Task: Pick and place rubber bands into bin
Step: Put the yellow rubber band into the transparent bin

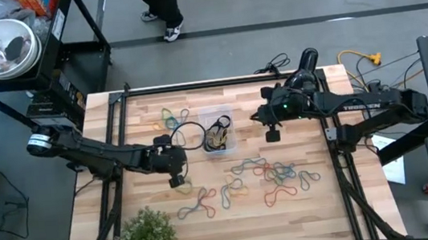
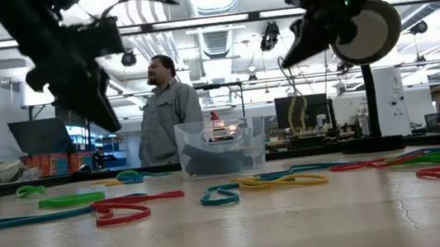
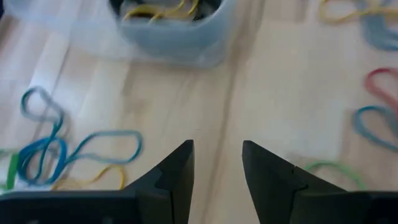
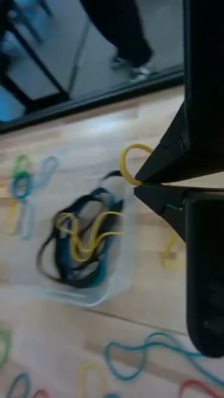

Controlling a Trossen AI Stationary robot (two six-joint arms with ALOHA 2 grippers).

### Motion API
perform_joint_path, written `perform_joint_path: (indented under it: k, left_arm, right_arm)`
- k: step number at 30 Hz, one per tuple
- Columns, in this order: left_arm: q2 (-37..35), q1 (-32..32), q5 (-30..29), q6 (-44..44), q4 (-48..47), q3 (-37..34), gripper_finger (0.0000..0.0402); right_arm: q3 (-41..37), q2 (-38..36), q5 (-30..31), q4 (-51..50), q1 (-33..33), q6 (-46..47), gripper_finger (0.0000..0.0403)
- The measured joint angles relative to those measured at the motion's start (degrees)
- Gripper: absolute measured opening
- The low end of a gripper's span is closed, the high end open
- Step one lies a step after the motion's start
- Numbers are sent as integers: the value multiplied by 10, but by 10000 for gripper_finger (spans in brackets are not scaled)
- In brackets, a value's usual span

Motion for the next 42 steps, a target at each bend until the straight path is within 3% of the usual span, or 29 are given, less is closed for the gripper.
perform_joint_path:
  k: [11,21,28,33,42]
  left_arm:
    - [0,0,-1,-46,-40,-29,121]
    - [-13,-1,-2,-62,-77,-29,121]
    - [-81,-19,-49,-156,-196,-29,121]
    - [-144,-43,-63,-169,-204,-35,121]
    - [-201,-47,-56,-256,-292,-67,121]
  right_arm:
    - [59,38,0,45,63,-23,8]
    - [162,154,0,44,78,-56,8]
    - [213,246,0,37,78,-78,8]
    - [239,287,-3,27,71,-86,9]
    - [241,308,-78,9,20,-15,15]
